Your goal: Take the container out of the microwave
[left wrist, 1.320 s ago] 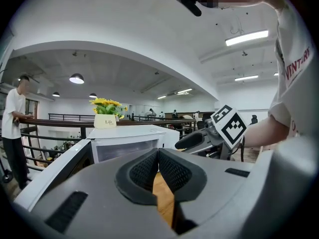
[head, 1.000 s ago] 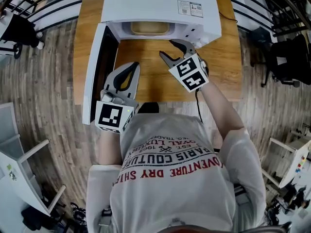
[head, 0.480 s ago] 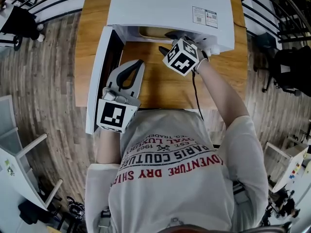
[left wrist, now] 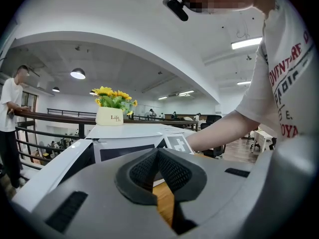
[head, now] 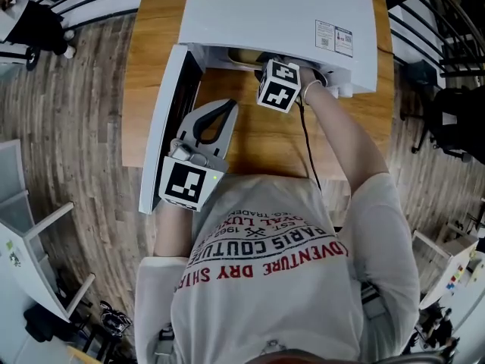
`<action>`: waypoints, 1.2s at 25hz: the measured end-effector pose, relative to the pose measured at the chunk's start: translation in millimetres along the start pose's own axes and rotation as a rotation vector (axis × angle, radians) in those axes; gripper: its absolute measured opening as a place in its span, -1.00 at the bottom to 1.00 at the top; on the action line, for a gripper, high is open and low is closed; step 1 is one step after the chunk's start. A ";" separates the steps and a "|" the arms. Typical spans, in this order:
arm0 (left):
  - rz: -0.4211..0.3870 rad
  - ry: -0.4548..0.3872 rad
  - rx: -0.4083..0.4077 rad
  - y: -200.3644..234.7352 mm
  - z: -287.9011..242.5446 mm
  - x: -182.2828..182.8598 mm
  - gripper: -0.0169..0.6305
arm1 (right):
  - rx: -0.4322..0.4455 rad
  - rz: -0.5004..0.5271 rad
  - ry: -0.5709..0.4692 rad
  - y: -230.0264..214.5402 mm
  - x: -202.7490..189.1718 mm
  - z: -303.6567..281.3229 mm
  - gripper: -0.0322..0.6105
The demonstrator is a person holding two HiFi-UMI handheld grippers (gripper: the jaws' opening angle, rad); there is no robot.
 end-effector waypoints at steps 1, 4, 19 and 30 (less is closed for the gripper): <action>0.002 -0.001 -0.001 0.4 -0.4 0.0 -0.90 | 0.001 0.014 0.007 -0.2 0.4 -1.5 -0.60; 0.005 -0.003 0.003 2.1 0.2 0.3 -0.90 | 0.015 0.041 0.025 1.0 -0.1 -6.7 -0.64; -0.028 -0.002 0.001 -12.5 19.8 -3.9 -0.90 | -0.005 -0.039 -0.051 28.8 -5.2 25.2 -0.79; -0.059 -0.033 0.036 -47.9 57.6 0.1 -0.90 | -0.042 -0.229 -0.189 85.2 -10.0 95.2 -0.80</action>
Point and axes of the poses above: the fingertips, and each gripper's own axes: z backward along the fingers, y to its left, x out of its top, the point moved 6 cm from there along z, backward along the fingers, and after that the axes turned 3 degrees about z, right-handed, at the moved point
